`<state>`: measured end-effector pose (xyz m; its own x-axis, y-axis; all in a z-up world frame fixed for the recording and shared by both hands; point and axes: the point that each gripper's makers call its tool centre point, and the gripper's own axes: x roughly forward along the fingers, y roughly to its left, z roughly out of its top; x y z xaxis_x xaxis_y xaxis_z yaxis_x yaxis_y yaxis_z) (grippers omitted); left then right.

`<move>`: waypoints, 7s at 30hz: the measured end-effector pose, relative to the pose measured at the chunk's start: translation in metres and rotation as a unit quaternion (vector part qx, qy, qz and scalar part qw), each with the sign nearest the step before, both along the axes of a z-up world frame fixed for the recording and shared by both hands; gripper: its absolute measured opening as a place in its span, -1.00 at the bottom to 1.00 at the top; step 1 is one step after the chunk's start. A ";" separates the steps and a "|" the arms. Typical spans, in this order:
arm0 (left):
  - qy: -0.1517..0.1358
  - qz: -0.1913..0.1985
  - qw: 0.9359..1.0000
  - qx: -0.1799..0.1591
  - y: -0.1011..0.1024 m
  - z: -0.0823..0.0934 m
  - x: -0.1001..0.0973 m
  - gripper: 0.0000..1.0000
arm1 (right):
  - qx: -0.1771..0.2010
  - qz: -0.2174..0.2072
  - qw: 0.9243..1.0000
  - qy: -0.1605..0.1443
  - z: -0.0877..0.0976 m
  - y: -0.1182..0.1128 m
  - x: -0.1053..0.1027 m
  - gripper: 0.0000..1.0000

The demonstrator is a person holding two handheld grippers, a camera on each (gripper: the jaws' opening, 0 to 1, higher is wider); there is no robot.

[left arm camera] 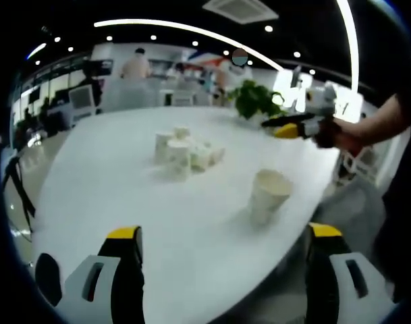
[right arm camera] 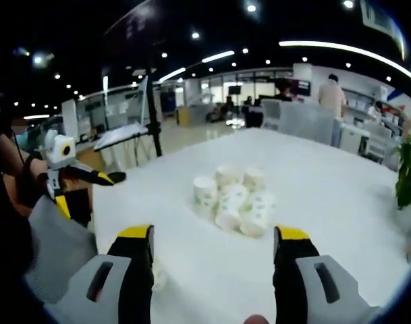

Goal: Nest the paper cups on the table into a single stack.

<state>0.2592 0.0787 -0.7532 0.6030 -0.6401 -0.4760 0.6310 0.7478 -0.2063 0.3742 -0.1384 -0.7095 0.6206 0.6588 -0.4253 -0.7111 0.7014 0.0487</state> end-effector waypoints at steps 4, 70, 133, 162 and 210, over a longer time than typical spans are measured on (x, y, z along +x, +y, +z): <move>0.001 0.001 1.000 0.001 0.000 0.000 0.000 0.98 | -0.010 -0.002 1.000 -0.001 -0.001 -0.005 0.008 0.38; 0.031 0.049 0.998 0.009 0.027 -0.019 0.007 0.98 | -0.146 0.175 0.973 0.032 -0.044 0.035 0.145 0.06; 0.032 0.050 0.998 0.005 0.020 -0.015 0.002 0.96 | -0.176 0.247 0.937 0.171 -0.083 -0.014 0.102 -0.49; 0.033 0.047 0.998 0.009 0.021 -0.013 -0.004 0.97 | -0.057 0.298 0.918 0.256 -0.094 0.008 0.036 -0.80; 0.007 0.005 1.000 0.005 0.016 0.002 0.001 0.96 | -0.166 0.302 0.923 0.173 -0.046 -0.010 0.015 -1.00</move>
